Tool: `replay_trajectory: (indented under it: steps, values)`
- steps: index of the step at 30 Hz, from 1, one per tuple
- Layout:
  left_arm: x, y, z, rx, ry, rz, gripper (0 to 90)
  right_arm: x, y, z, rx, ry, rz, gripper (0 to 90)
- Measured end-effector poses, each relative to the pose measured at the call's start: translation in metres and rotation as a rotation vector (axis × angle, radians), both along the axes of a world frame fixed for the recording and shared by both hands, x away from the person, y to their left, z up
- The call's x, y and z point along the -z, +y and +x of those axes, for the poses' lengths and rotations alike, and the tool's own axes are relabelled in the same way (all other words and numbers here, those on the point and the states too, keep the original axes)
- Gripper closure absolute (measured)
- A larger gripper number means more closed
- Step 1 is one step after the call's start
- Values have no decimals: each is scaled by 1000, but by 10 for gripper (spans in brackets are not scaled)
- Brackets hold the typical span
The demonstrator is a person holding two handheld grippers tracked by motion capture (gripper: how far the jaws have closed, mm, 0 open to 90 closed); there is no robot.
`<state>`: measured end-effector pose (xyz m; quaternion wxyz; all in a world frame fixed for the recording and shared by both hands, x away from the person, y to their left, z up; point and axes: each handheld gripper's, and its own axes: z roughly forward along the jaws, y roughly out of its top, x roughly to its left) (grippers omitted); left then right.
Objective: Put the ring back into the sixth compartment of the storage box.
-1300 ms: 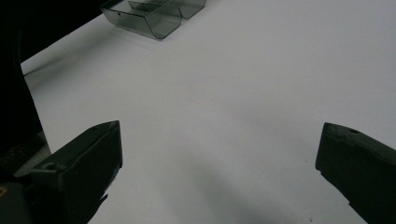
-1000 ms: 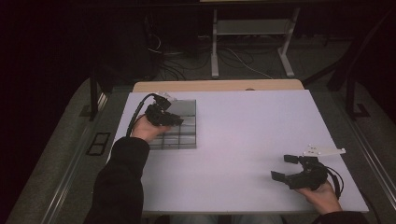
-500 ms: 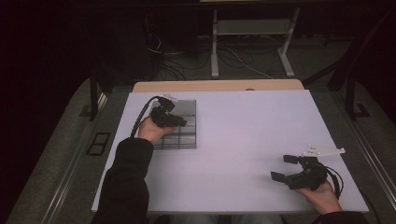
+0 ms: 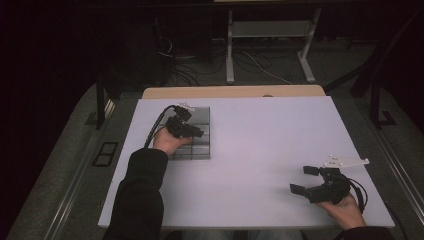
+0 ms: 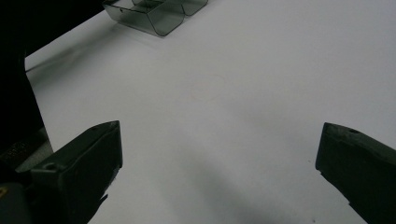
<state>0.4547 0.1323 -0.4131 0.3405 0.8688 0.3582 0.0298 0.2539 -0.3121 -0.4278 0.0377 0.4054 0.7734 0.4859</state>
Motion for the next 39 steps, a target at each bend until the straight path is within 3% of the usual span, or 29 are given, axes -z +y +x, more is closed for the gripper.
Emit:
replay_trajectory:
  steps: [8, 19, 25, 30, 39]
  values:
    - [4, 0, 2, -7, 11, -8, 689, 0, 0, 0, 1, -3, 3, 7]
    - [-5, 1, -2, 5, 18, -34, 614, 0, 0, 0, -1, 1, -1, 7]
    - [-14, 3, -7, -15, 16, -16, 492, 0, 0, 0, -1, 1, -2, 7]
    - [-24, 6, -14, -24, 11, -45, 375, 0, 0, -1, -2, 1, -3, 7]
    - [-41, 9, -32, -14, -15, -52, 192, 0, 1, -1, -3, 1, -5, 7]
